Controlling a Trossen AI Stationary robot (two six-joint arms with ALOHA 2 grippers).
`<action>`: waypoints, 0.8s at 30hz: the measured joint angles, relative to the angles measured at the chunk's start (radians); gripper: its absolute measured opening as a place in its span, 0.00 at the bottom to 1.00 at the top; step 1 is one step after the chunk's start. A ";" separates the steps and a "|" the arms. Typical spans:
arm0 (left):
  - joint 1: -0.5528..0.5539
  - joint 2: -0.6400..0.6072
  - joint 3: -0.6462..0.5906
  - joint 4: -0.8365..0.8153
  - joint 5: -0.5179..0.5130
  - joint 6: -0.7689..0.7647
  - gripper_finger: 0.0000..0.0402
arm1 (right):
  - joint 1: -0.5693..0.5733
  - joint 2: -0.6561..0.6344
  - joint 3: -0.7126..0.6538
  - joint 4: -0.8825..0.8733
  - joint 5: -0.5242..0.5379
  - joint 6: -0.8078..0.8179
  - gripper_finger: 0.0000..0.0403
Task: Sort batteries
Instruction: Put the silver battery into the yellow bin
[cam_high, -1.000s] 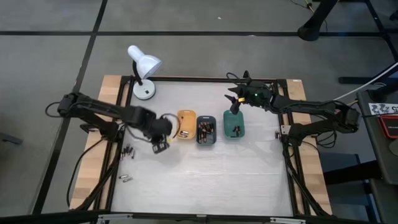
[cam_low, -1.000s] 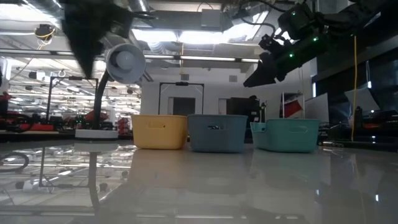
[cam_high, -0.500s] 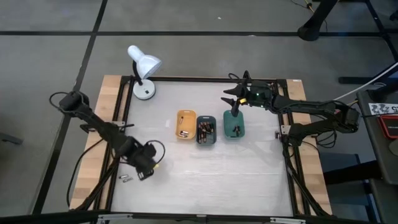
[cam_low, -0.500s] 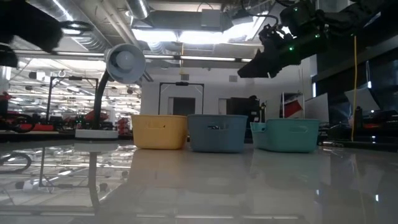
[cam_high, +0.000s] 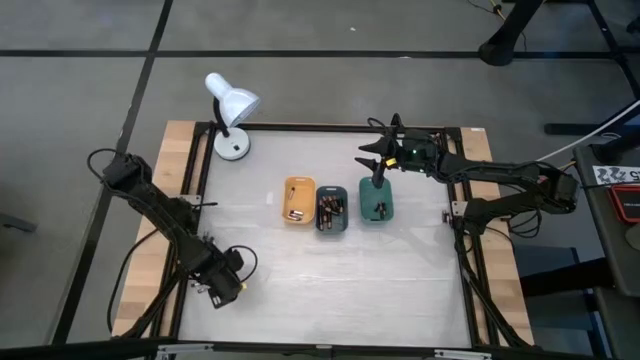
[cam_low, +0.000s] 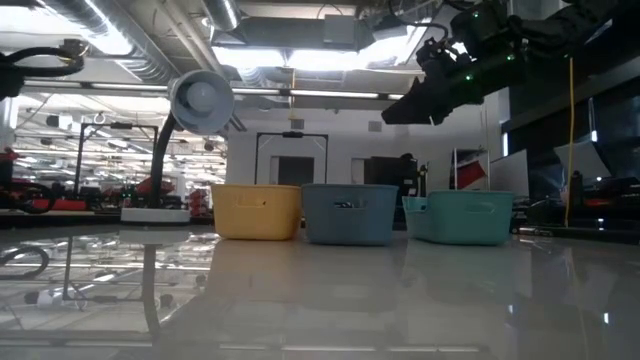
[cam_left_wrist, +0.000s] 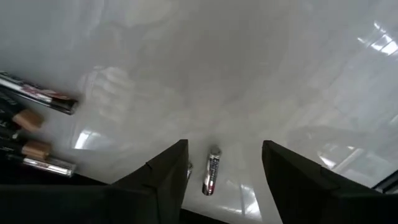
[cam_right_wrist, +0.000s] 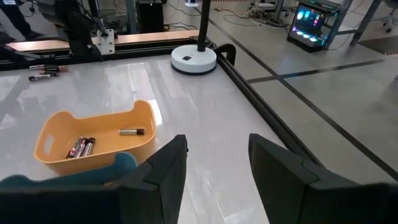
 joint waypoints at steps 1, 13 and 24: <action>-0.006 0.005 0.000 0.005 0.004 0.001 0.48 | 0.000 0.000 0.000 0.000 0.000 0.003 0.43; -0.090 0.036 0.000 0.004 0.049 -0.036 0.48 | 0.000 0.000 0.000 0.001 0.000 0.018 0.43; -0.118 0.106 -0.001 0.004 0.052 -0.022 0.48 | 0.000 0.000 0.000 0.001 0.000 0.018 0.43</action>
